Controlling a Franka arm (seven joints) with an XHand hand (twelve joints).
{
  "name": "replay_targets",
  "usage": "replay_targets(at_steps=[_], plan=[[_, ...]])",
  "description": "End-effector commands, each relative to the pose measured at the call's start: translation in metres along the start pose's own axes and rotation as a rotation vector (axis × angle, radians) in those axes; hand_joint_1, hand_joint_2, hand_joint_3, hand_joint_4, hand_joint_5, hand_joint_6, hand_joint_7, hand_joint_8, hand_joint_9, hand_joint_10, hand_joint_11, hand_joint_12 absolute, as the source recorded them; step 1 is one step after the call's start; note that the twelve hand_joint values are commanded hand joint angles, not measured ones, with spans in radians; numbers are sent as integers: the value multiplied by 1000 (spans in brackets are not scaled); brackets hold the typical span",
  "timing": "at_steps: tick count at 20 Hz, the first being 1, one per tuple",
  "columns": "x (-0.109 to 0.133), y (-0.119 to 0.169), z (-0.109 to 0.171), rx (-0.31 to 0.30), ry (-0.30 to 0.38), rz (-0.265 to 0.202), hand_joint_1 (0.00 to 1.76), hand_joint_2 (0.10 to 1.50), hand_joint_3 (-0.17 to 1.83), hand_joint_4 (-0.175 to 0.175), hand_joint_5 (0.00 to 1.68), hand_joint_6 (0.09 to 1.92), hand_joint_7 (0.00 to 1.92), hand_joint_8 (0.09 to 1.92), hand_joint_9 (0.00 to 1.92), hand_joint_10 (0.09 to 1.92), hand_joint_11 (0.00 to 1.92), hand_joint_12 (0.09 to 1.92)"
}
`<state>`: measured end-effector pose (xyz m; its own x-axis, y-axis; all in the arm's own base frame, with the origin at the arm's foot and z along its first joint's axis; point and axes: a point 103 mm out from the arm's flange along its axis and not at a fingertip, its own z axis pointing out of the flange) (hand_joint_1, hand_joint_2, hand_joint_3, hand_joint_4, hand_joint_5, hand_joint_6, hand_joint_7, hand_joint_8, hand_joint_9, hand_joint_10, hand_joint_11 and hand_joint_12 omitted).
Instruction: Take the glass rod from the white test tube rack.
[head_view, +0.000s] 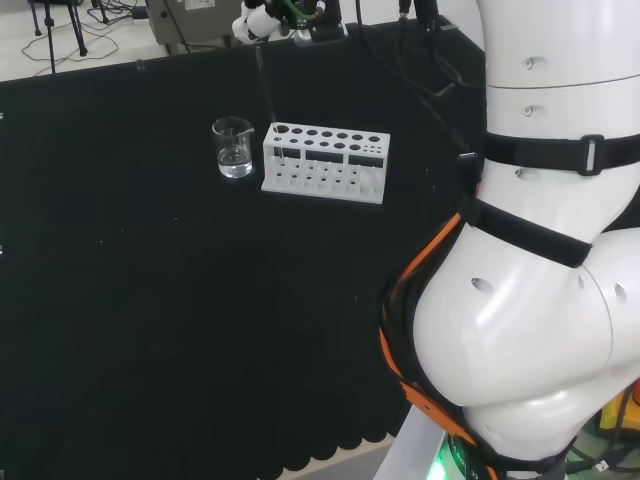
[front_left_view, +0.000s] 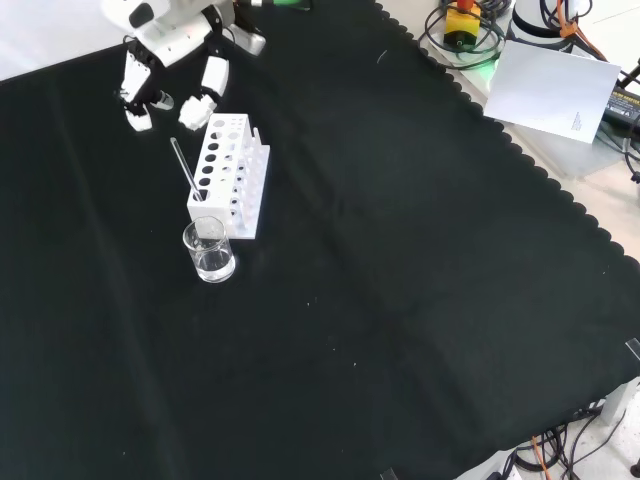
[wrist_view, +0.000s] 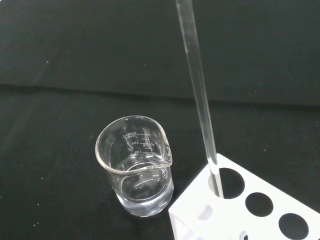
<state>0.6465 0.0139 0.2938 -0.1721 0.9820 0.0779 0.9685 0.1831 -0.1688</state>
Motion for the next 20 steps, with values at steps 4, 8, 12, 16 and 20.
replay_targets(at_steps=[4,8,12,16,20], plan=[[2,3,18,18,18,-16,595,983,468,-175,376,870,798,1089,1139,1080,929,1336],[0,3,23,25,6,-8,599,983,469,-175,403,882,834,1100,1165,1097,935,1337],[0,5,27,28,-9,-8,612,980,469,-175,441,898,861,1100,1185,1108,936,1338],[1,9,34,37,-15,-10,644,972,472,-175,495,910,896,1087,1210,1106,931,1341],[1,10,37,41,-21,-7,661,969,474,-175,530,919,924,1086,1230,1108,921,1341]])
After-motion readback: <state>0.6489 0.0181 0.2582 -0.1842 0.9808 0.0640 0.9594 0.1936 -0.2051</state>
